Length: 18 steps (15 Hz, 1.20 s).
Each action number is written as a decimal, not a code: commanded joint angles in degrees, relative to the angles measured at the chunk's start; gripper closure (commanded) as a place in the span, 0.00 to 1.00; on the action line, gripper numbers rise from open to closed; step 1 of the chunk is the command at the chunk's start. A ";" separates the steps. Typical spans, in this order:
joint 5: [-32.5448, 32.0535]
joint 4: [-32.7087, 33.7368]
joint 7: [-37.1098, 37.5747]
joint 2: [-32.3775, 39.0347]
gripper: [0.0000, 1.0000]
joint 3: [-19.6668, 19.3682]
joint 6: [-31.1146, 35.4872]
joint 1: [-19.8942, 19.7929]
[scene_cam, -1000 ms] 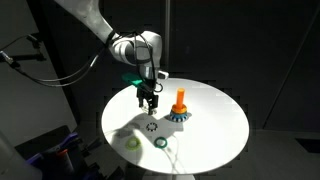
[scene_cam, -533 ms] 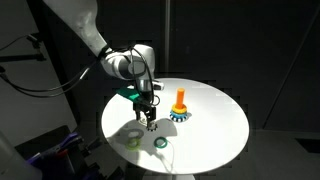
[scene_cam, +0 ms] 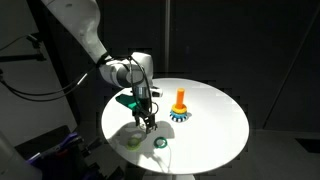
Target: Put the transparent ring on the table
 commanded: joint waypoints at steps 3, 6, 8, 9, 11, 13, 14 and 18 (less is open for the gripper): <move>1.38 1.84 -0.87 -1.35 0.00 0.18 -5.04 0.20; 2.96 4.65 -1.08 -2.51 0.00 0.90 -11.84 0.24; 4.22 7.18 -1.13 -3.42 0.00 1.47 -17.70 0.28; 5.04 8.81 -1.13 -3.91 0.00 1.80 -21.10 0.32; 6.08 11.79 -0.63 -4.67 0.00 2.30 -26.79 0.45; 6.77 14.66 0.02 -5.31 0.00 2.62 -31.39 0.65; 6.97 15.98 0.28 -5.54 0.00 2.71 -33.20 0.74; 8.51 21.09 0.45 -6.50 0.00 3.04 -38.03 0.70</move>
